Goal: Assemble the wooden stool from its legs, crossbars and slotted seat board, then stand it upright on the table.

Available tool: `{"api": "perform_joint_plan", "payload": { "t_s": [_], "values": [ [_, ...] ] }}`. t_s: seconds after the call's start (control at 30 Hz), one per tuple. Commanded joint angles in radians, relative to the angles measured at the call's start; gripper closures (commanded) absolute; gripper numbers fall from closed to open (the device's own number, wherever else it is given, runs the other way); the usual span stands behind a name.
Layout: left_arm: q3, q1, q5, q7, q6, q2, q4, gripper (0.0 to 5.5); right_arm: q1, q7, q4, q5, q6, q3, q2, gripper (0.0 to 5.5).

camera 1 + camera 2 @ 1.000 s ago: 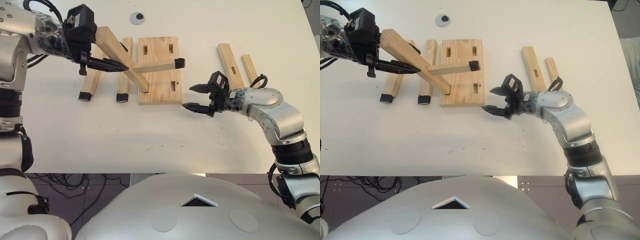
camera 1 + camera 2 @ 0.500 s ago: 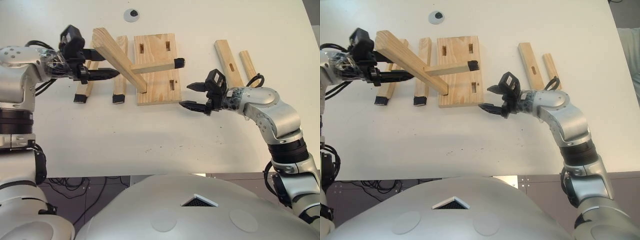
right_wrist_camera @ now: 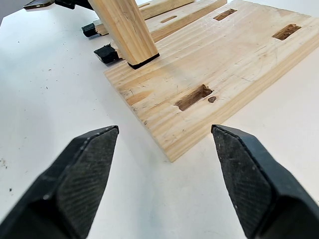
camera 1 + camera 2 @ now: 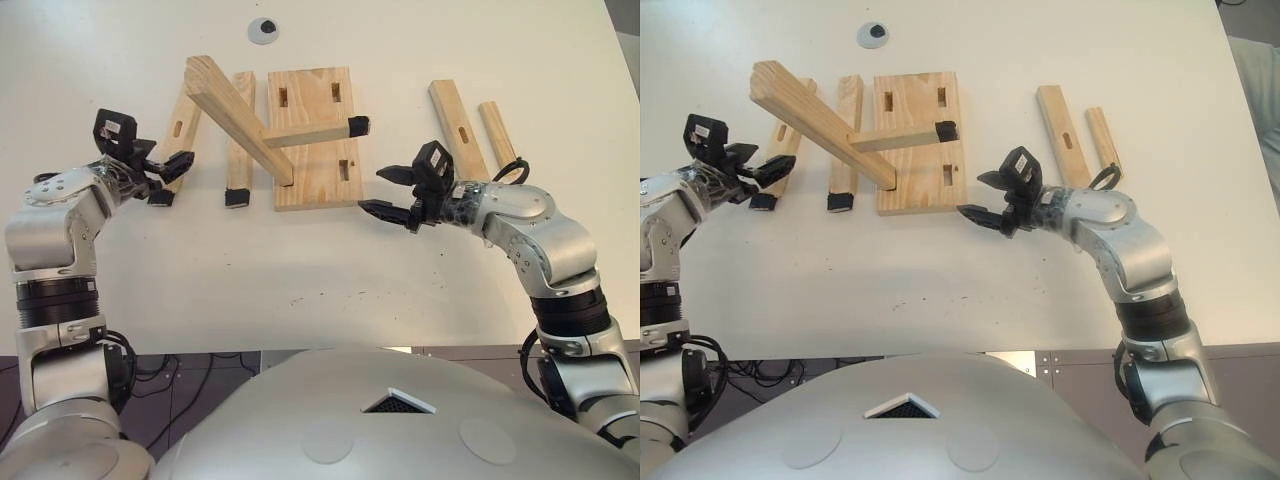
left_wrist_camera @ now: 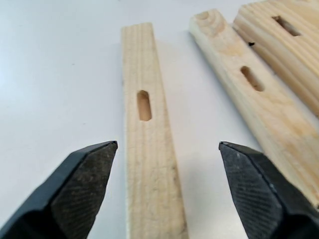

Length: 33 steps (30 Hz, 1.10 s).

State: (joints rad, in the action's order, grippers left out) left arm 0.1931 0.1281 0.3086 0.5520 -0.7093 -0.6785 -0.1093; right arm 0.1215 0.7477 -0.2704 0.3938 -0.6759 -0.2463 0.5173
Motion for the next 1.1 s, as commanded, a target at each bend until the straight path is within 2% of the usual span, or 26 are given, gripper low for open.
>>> {"api": "perform_joint_plan", "payload": {
  "t_s": [0.03, 0.23, 0.43, 0.7, 0.87, 1.0, 1.1],
  "values": [
    [0.017, 0.008, -0.025, -0.014, 0.059, 0.007, -0.084, 1.74, 0.014, -0.004, 0.003, -0.003, -0.004, 0.004, -0.013, 2.07],
    [-0.027, -0.016, -0.043, 0.021, 0.099, 0.036, -0.17, 1.74, 0.022, 0.004, 0.011, -0.01, 0.003, -0.003, -0.011, 2.07],
    [0.019, -0.006, -0.027, 0.012, 0.113, 0.02, -0.135, 1.74, 0.018, 0.007, 0.014, -0.016, 0.008, -0.002, -0.009, 2.07],
    [-0.033, -0.004, -0.065, 0.029, 0.116, 0.016, -0.122, 1.74, 0.021, 0.007, 0.019, -0.02, 0.012, -0.006, -0.013, 2.07],
    [-0.02, -0.021, -0.073, 0.025, 0.125, 0.012, -0.196, 1.74, 0.024, 0.007, 0.022, -0.019, 0.013, -0.003, -0.013, 2.07],
    [-0.018, -0.027, -0.061, 0.049, 0.123, 0.021, -0.221, 2.25, 0.041, -0.002, 0.029, -0.014, 0.017, 0.015, -0.021, 2.07],
    [-0.02, -0.014, -0.058, 0.053, 0.176, 0.048, -0.212, 2.71, 0.095, -0.078, 0.09, -0.006, 0.035, 0.085, -0.08, 2.07]
  ]
}}
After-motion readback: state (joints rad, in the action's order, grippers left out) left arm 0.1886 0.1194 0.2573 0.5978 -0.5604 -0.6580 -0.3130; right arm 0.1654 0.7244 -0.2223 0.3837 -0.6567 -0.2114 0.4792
